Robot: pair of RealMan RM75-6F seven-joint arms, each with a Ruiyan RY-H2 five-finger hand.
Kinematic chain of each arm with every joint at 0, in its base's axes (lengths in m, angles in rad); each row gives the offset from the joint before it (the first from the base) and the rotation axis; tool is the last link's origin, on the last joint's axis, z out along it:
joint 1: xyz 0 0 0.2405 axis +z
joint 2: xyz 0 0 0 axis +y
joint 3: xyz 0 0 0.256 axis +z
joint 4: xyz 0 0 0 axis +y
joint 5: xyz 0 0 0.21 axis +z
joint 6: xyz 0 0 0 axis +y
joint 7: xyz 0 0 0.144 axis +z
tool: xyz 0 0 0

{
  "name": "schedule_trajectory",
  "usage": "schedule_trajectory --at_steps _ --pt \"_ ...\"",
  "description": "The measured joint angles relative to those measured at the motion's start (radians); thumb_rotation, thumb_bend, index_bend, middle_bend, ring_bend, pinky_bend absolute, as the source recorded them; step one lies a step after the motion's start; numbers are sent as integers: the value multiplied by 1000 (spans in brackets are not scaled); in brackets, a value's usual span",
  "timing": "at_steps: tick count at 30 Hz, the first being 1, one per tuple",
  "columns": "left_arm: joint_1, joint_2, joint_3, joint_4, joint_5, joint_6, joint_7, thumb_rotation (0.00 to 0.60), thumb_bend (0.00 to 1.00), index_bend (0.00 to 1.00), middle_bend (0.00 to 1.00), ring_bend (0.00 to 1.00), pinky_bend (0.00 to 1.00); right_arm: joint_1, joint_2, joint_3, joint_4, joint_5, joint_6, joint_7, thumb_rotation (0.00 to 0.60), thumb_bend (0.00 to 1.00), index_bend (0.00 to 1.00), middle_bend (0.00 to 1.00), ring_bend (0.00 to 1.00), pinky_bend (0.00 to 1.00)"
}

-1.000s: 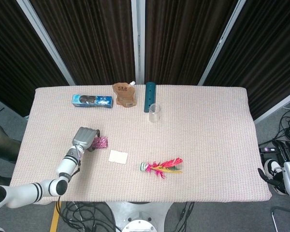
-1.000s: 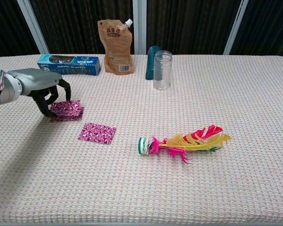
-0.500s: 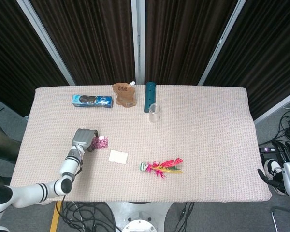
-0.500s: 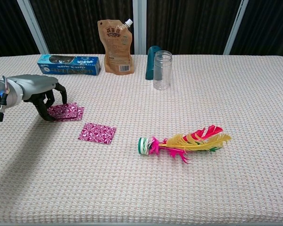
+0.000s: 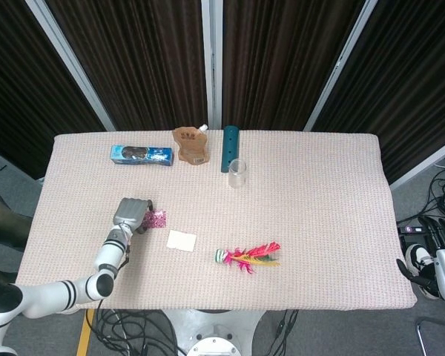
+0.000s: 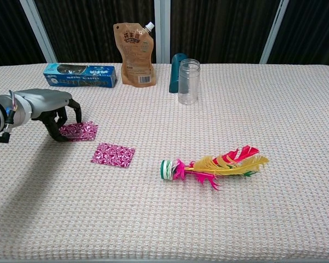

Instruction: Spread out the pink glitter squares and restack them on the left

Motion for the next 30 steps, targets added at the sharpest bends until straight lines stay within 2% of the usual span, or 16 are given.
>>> schedule_trajectory --at_steps 18,27,30 --pt "-8 22 11 -60 -12 14 35 600 298 325 874 909 868 -3 -1 0 9 1 3 12 376 195 83 83 0 0" --pt "-5 73 24 -211 176 47 2 600 299 322 873 909 866 -3 -3 -2 7 -1 1 8 374 194 83 82 0 0" --pt "-11 67 35 -222 201 40 -2 600 299 322 874 908 866 -5 0 -2 6 2 3 7 375 194 83 82 0 0"
